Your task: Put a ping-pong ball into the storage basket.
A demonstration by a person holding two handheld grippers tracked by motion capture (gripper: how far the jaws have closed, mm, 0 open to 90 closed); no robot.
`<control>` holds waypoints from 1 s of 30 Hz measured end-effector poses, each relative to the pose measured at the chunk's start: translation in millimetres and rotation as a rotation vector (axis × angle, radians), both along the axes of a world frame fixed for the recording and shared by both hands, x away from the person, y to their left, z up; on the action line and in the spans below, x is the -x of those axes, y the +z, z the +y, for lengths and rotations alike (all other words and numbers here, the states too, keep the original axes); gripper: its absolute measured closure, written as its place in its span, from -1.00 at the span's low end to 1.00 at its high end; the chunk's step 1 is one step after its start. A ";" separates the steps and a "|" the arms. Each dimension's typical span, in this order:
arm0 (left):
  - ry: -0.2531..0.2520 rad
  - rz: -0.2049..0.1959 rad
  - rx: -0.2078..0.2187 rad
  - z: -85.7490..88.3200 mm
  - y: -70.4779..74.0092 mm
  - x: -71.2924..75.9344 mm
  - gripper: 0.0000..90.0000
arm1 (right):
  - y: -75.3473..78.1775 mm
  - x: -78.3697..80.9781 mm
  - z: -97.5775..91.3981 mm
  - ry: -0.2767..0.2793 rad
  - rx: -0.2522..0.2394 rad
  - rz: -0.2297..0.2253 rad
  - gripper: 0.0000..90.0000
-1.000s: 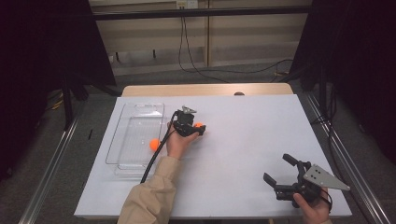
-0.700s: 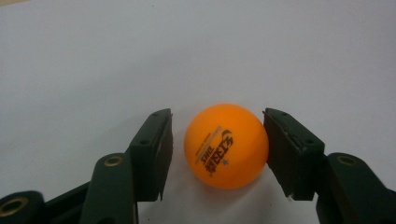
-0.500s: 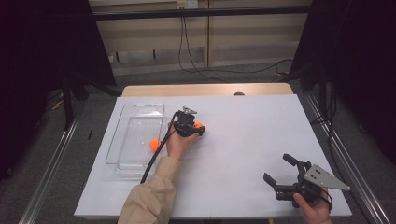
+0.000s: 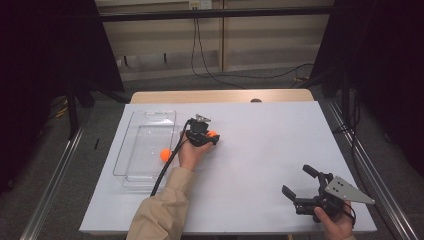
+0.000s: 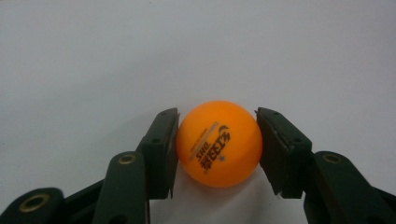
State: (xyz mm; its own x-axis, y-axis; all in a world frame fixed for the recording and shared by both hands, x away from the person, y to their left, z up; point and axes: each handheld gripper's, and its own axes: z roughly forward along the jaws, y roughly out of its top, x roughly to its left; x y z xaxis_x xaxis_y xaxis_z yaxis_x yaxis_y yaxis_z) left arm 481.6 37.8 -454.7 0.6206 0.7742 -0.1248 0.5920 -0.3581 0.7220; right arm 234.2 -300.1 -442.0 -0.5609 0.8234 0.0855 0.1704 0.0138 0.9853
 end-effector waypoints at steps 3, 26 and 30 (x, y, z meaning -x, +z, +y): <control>0.002 0.001 -0.002 -0.1 0.3 0.1 0.13 | 0.0 0.0 0.2 0.000 0.000 0.001 -0.99; 0.011 0.050 0.011 2.3 6.2 2.3 0.13 | 0.0 0.1 0.0 0.001 0.000 0.000 -0.99; 0.005 0.060 0.009 1.9 7.6 3.8 0.13 | 0.0 0.1 -0.2 -0.001 -0.001 0.000 -0.99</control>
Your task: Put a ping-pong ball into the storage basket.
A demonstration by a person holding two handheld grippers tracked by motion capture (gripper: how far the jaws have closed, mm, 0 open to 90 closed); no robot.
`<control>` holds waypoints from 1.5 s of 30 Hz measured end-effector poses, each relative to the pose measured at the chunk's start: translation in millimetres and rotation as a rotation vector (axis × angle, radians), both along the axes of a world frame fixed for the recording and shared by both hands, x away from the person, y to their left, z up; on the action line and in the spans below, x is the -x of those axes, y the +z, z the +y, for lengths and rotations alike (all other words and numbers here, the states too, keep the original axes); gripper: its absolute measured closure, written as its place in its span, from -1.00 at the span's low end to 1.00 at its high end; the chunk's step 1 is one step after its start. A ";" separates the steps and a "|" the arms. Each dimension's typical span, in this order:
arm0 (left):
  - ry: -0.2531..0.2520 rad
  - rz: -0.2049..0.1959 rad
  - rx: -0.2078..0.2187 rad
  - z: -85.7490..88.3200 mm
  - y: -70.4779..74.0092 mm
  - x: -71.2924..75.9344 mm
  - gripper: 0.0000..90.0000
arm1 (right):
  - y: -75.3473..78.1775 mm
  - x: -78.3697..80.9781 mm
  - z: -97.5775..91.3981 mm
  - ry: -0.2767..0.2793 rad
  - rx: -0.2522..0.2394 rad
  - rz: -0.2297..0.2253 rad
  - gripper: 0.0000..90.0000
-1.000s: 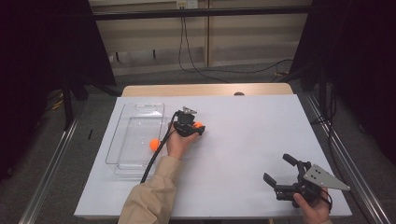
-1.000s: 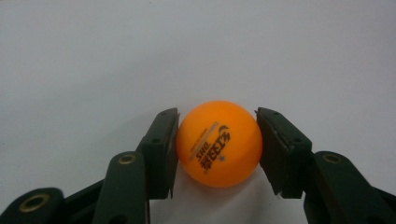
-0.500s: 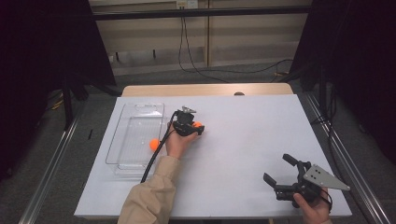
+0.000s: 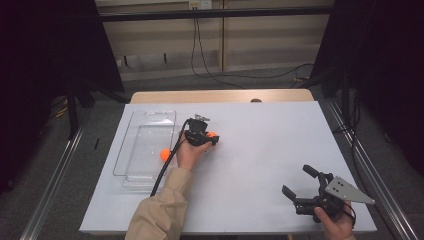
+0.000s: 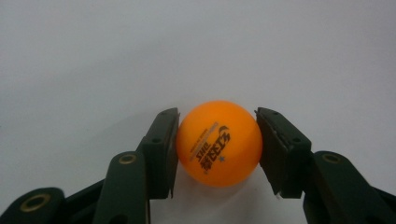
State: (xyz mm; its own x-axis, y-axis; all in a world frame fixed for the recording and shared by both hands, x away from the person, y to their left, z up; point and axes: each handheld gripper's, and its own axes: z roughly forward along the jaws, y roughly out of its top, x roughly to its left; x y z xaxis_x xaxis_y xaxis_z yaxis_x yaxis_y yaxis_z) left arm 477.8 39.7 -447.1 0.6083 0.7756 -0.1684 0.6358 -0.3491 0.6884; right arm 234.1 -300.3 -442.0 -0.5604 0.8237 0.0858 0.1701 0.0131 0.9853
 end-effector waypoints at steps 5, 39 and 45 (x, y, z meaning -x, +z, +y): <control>-0.004 0.013 0.002 1.3 2.3 1.2 0.13 | 0.1 0.1 0.3 0.001 0.000 0.000 -0.99; -0.056 0.039 -0.019 13.6 20.6 18.2 0.13 | -0.6 -0.3 1.4 0.003 0.004 0.003 -0.99; -0.059 0.050 -0.008 15.7 23.0 21.1 0.13 | -0.4 -0.1 1.2 0.003 0.005 0.001 -0.99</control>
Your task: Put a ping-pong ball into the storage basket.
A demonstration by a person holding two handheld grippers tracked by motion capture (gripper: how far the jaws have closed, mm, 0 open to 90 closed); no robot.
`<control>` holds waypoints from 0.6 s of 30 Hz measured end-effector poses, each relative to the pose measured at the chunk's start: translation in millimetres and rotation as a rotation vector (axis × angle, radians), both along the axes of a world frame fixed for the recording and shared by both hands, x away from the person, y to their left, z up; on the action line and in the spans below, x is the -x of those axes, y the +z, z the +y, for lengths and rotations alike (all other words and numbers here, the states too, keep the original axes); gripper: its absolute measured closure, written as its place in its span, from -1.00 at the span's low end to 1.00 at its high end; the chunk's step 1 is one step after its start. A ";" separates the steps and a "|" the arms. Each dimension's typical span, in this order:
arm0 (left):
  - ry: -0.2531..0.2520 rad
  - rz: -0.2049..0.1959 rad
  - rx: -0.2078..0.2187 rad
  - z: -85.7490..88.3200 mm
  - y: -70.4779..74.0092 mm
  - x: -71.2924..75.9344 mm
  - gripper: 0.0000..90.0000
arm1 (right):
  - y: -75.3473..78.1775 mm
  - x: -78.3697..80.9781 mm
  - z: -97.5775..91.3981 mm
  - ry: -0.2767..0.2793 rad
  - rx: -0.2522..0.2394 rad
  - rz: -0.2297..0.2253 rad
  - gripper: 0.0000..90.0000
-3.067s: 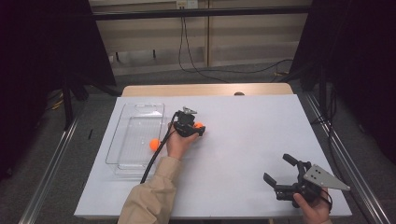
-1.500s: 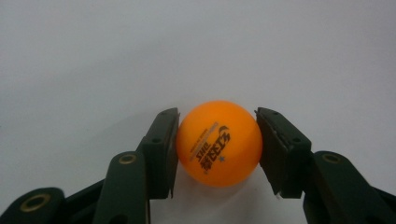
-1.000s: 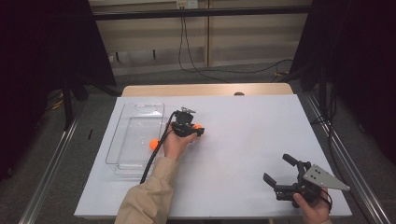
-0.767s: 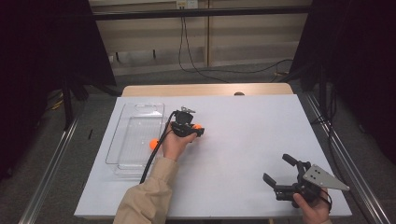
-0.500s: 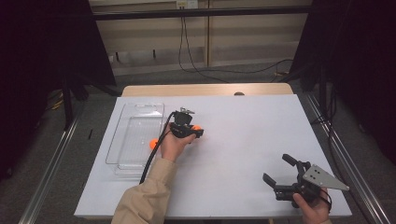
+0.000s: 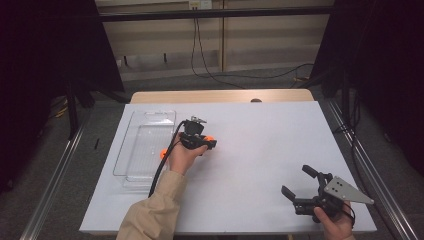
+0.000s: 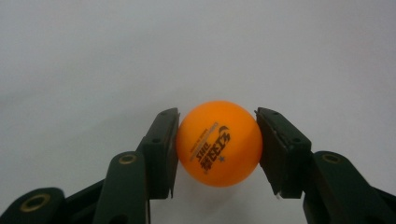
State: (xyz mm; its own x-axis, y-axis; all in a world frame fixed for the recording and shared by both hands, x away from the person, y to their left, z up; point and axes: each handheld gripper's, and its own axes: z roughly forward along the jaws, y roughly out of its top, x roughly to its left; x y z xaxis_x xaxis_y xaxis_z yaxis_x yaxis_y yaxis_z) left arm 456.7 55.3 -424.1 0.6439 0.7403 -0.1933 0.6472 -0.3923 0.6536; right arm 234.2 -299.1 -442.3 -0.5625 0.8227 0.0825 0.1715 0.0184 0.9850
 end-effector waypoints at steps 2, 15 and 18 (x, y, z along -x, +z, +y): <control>-0.010 -0.001 -0.001 0.7 1.1 0.9 0.13 | -0.1 0.0 0.0 0.000 -0.001 0.000 -0.99; -0.007 0.011 -0.002 5.7 3.6 2.0 0.13 | 0.1 0.0 0.2 0.002 0.000 0.000 -0.99; -0.003 0.015 0.002 4.6 3.7 3.3 0.13 | 0.2 0.2 0.0 0.000 -0.001 0.000 -0.99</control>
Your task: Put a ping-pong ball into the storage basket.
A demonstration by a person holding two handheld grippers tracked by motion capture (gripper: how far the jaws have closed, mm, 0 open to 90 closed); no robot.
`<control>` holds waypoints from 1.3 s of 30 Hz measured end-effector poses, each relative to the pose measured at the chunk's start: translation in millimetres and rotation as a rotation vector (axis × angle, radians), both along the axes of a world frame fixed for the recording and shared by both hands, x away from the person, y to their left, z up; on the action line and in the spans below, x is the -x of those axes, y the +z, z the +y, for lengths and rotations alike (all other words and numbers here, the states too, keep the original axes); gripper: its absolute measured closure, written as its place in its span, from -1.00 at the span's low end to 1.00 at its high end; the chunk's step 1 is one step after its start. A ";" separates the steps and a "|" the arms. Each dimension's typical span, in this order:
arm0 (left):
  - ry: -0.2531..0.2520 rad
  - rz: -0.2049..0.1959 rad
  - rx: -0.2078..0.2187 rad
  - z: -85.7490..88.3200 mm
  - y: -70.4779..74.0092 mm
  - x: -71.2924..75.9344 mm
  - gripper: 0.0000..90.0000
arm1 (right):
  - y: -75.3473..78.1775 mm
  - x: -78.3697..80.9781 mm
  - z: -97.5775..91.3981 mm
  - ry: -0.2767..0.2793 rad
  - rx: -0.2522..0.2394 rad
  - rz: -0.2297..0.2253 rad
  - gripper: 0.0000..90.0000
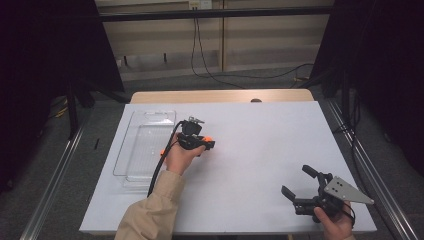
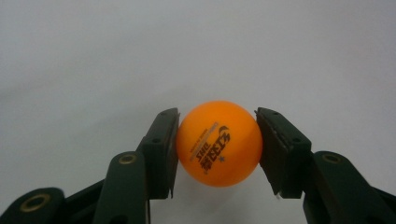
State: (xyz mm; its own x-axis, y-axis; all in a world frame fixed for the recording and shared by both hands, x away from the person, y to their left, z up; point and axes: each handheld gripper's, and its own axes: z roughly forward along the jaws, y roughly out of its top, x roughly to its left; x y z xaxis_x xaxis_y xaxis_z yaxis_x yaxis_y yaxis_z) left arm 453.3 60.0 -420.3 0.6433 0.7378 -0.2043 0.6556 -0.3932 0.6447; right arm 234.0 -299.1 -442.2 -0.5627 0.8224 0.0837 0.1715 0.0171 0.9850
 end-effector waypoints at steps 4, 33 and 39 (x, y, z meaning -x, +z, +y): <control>-0.010 -0.001 -0.005 1.1 1.8 1.0 0.13 | 0.0 0.0 0.0 0.000 0.001 0.001 -0.99; -0.013 0.002 0.022 15.4 10.0 5.2 0.13 | 0.1 0.7 0.5 0.003 0.001 0.000 -0.99; -0.012 0.002 0.026 18.2 12.5 5.8 0.13 | 0.3 1.0 0.8 0.004 0.000 0.000 -0.99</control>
